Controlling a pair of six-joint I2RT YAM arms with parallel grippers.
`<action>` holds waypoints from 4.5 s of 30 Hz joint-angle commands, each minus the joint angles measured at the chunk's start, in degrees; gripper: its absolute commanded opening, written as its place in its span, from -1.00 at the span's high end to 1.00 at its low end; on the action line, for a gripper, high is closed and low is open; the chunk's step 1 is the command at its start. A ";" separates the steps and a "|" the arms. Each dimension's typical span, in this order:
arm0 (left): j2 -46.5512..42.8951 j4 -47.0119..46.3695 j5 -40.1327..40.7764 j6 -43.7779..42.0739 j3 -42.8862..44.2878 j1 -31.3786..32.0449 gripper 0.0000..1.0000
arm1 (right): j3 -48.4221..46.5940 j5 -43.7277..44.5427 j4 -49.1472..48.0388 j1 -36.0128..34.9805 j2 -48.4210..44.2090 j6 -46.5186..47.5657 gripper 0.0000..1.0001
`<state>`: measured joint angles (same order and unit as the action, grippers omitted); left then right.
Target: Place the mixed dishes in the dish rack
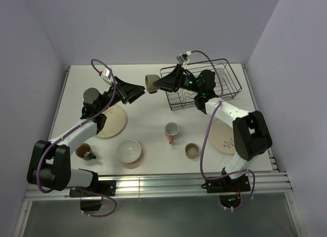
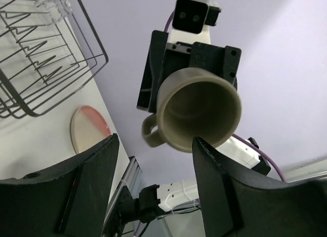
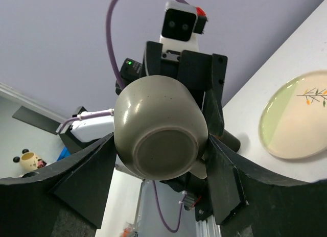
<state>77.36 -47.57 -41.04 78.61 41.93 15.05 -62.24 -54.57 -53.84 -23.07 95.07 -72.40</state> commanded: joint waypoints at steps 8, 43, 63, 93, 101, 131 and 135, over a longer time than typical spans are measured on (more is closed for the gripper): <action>-4.40 3.18 -1.33 -4.69 -0.62 -1.77 -0.32 | -1.22 0.69 -4.87 4.07 -0.85 -0.03 0.28; -26.74 61.28 18.89 -43.80 2.98 -6.61 -0.36 | -53.85 39.79 86.27 20.52 26.73 110.01 0.28; -24.63 62.51 19.68 -43.72 3.68 -6.70 -0.36 | -58.79 50.08 81.88 18.41 38.26 117.93 0.14; -24.63 62.25 19.33 -43.01 3.33 -6.70 -0.36 | -56.77 52.99 78.01 18.41 39.94 116.97 -0.67; -25.51 63.92 19.15 -44.33 3.95 -6.70 -0.36 | -55.27 47.54 78.36 18.94 32.13 113.54 -0.67; 14.39 68.22 42.51 -23.59 25.02 29.86 -0.03 | 1.14 -2.74 81.45 18.06 -22.99 85.68 -0.43; 18.43 70.51 43.32 -23.68 27.41 31.53 -0.03 | 2.56 -2.48 81.18 18.06 -24.40 85.32 -0.43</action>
<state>94.61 20.71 -0.54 53.65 66.26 45.52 -60.27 -56.01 31.53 -5.26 72.82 15.18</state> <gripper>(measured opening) 0.516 0.718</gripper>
